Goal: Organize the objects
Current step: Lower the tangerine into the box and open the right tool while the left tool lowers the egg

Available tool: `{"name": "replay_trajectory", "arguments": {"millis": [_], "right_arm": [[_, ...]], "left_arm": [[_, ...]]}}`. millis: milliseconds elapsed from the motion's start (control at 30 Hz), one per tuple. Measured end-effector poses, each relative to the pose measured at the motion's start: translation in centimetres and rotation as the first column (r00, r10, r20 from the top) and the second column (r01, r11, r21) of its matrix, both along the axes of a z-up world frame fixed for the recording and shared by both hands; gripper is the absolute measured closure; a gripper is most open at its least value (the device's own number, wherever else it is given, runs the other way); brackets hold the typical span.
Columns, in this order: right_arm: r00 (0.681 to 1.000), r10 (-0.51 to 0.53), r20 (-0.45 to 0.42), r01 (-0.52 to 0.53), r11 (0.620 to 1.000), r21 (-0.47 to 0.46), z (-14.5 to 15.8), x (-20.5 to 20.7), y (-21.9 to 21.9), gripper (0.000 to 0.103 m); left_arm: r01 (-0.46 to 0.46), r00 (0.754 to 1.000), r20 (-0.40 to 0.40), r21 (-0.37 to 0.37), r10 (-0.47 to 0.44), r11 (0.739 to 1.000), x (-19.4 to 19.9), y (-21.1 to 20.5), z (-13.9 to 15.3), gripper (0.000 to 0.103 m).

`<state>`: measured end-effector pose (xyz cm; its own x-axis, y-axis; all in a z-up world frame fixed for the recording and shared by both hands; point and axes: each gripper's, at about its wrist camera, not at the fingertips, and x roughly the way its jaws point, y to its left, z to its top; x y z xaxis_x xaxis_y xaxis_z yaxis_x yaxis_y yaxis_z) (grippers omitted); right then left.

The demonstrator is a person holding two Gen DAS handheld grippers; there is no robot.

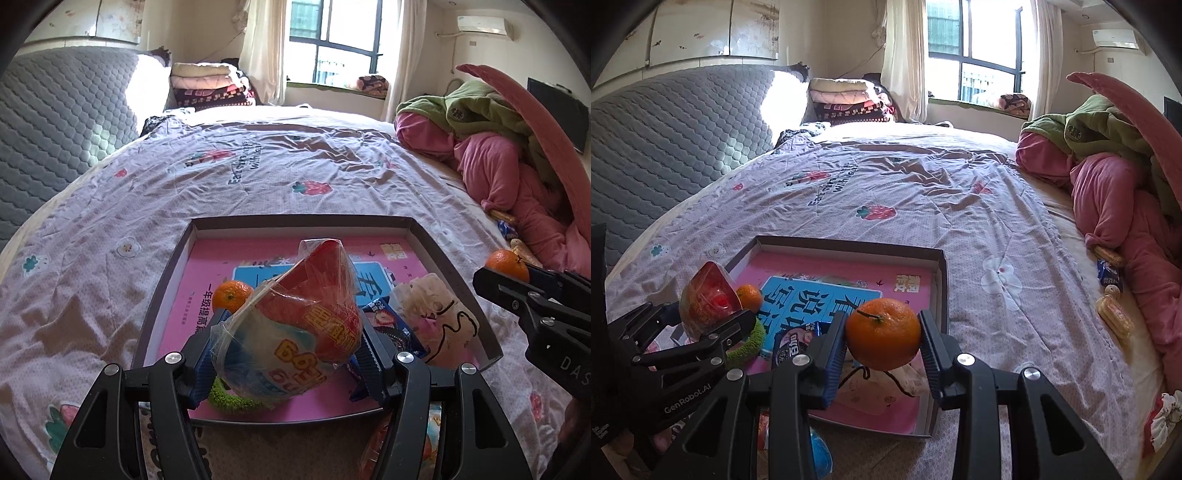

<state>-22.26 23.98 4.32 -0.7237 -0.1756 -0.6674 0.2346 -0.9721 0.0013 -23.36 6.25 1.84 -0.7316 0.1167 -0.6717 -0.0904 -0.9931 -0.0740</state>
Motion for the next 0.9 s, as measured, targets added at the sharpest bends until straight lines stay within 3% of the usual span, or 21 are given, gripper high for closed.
{"name": "replay_trajectory", "arguments": {"millis": [300,900], "right_arm": [[0.999,0.027,0.036,-0.028,0.999,0.026,-1.0,0.3,-0.2,0.065],[0.989,0.073,0.126,-0.082,0.994,0.072,-3.5,0.3,-0.9,0.065]], "left_arm": [[0.028,0.999,0.029,0.024,-0.029,0.999,0.9,-0.8,-0.4,0.037],[0.079,0.992,0.106,-0.038,-0.075,0.996,0.2,0.7,-2.3,0.037]]}}
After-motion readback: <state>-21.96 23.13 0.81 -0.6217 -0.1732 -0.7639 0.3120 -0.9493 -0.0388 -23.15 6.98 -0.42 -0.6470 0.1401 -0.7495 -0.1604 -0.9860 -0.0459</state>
